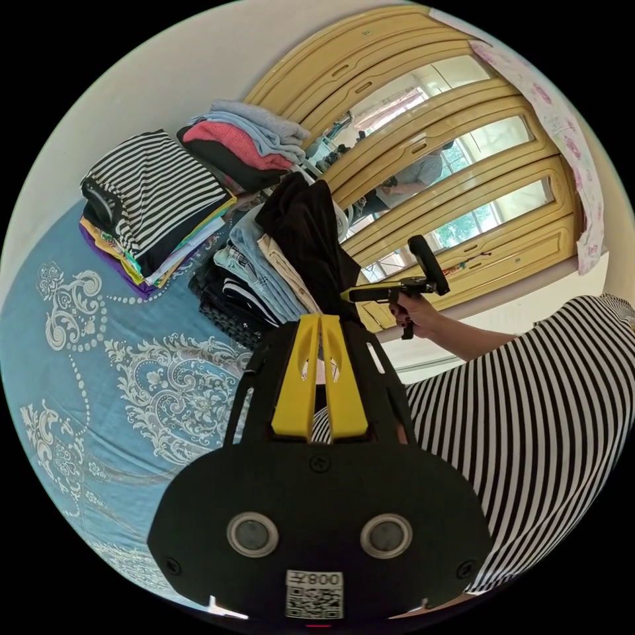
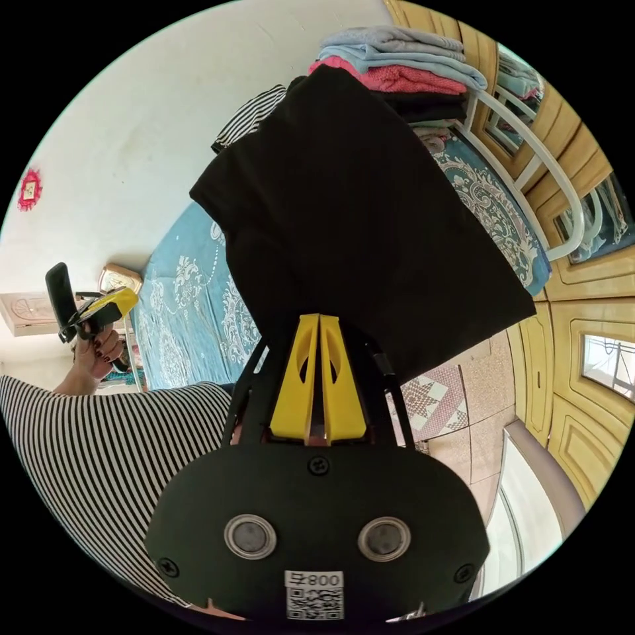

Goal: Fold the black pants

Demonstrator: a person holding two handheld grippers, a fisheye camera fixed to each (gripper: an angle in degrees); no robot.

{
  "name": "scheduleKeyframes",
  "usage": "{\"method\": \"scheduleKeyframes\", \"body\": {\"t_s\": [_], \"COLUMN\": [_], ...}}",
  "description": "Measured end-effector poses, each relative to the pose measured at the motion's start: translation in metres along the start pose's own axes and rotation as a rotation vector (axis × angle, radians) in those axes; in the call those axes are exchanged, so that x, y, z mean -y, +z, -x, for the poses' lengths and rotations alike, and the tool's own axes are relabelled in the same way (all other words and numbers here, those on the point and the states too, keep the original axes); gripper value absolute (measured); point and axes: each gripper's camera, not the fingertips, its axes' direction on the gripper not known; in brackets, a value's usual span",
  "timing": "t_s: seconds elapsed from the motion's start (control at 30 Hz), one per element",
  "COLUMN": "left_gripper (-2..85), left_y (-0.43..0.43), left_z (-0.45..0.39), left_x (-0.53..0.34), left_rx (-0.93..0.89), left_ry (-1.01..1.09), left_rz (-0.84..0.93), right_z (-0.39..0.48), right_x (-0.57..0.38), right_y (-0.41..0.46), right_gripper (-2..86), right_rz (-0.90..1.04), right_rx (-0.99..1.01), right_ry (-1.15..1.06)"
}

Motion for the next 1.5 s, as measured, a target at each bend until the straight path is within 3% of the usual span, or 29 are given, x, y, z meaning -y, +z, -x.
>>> {"method": "scheduleKeyframes", "body": {"t_s": [0.23,0.6,0.97,1.2,1.5], "left_gripper": [1.1,1.3,2.6,2.8,2.8], "left_y": [0.012,0.018,-0.005,-0.007,-0.012], "left_z": [-0.006,-0.011,0.014,0.017,0.022], "left_x": [0.057,0.133,0.131,0.148,0.176], "left_rx": [-0.078,-0.152,-0.140,-0.160,-0.182], "left_ry": [-0.010,-0.027,-0.219,-0.244,-0.247], "left_rz": [-0.011,-0.061,-0.138,-0.133,-0.113], "right_z": [-0.054,-0.124,-0.137,-0.166,-0.203], "right_x": [0.009,0.132,0.200,0.228,0.251], "right_y": [-0.084,-0.180,-0.187,-0.195,-0.191], "right_gripper": [6.1,6.8,2.4,8.2,9.7], "right_rz": [-0.143,-0.357,-0.384,-0.440,-0.491], "right_rx": [0.153,0.418,0.591,0.611,0.636], "right_ry": [0.005,-0.102,-0.179,-0.124,-0.054]}}
